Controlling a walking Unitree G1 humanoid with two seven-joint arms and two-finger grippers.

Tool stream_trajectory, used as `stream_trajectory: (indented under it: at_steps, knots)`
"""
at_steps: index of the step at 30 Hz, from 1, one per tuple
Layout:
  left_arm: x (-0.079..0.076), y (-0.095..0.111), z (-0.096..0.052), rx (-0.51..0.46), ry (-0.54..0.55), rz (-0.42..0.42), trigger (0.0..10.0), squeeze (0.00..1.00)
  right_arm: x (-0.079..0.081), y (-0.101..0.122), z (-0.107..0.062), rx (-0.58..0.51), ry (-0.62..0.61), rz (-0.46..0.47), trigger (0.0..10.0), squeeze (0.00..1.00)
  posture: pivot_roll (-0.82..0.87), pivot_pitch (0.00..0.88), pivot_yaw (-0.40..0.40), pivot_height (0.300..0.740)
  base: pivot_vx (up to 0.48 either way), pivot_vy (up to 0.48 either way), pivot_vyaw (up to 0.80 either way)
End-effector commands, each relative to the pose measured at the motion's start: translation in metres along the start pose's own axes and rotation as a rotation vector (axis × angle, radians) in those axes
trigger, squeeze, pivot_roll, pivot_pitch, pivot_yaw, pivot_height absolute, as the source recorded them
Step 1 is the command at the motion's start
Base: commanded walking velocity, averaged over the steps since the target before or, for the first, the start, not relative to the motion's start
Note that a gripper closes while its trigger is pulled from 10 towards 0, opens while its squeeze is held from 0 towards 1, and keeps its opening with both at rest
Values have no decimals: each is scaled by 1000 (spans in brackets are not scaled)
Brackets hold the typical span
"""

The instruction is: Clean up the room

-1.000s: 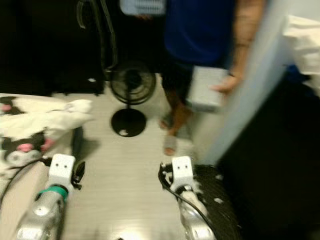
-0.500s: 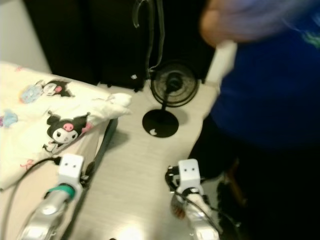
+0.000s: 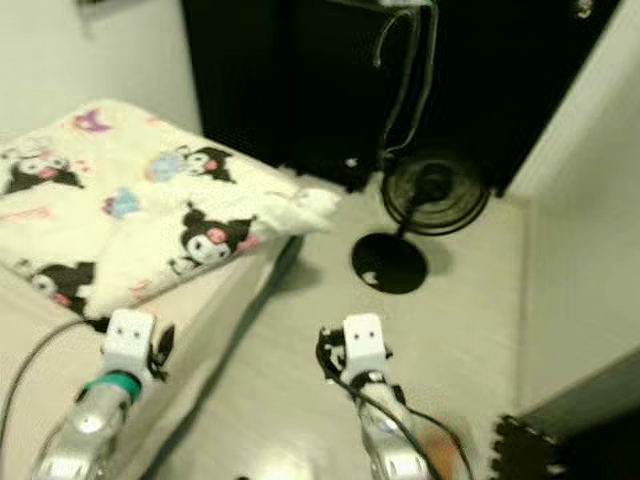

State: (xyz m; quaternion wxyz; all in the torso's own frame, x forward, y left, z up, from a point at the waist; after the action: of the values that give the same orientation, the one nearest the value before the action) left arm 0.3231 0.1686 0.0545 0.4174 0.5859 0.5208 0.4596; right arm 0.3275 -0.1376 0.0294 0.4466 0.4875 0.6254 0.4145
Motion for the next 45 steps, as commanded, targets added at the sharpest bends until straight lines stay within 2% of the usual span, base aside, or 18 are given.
stream_trajectory:
  at_steps: [1, 45]
  knots:
    - [6, -7, -3, 23, 13, 3, 10000, 0, 2, -2, 0, 11, -1, 9, 10000, 0, 62, 0, -11, 740, 0, 0, 800]
    - [2, -5, 0, 33, -12, -11, 10000, 0, 0, -2, 2, 13, -9, 20, 10000, 0, 62, 0, -6, 740, 0, 0, 800]
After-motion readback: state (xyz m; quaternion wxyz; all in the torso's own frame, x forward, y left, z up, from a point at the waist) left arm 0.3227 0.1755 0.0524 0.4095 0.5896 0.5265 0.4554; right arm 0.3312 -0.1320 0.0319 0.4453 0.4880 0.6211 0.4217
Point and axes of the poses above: a point about 5 cm out from each wrist's last joint towards the gripper, its own z axis pointing out of the wrist towards the gripper, its own y axis along the axis of the wrist's last joint, x = y × z, the point moved 5 cm from there along z, pointing out of the wrist towards the gripper, and after that the axes turned 5 degrees about -z, right-handed, at the moved point
